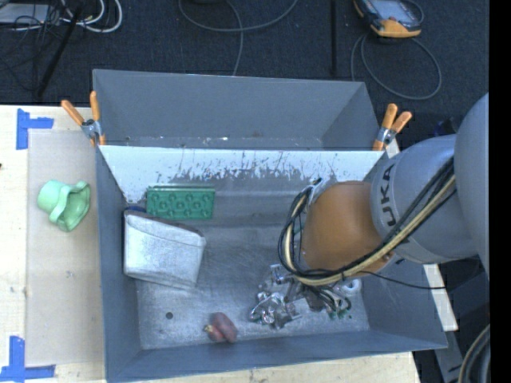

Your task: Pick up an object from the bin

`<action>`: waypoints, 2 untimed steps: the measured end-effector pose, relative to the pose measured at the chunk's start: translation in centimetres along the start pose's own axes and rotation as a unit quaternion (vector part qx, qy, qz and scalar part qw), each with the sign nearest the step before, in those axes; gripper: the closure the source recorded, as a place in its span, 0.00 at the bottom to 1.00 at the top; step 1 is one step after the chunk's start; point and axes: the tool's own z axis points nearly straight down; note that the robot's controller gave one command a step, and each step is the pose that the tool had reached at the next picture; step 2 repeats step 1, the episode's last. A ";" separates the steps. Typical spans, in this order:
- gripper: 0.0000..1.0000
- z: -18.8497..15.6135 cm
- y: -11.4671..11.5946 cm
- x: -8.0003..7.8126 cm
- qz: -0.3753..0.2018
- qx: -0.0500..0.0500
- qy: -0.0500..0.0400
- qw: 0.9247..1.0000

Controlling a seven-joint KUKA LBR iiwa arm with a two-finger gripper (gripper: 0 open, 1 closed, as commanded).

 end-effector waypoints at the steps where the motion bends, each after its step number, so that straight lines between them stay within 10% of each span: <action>1: 1.00 -15.5 -1.0 -0.1 0.022 -0.001 0.005 1.000; 2: 1.00 -15.5 -1.0 -0.1 0.022 -0.001 0.005 1.000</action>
Offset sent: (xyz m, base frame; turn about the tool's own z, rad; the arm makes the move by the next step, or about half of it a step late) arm 0.0012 -0.0107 0.1559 0.0497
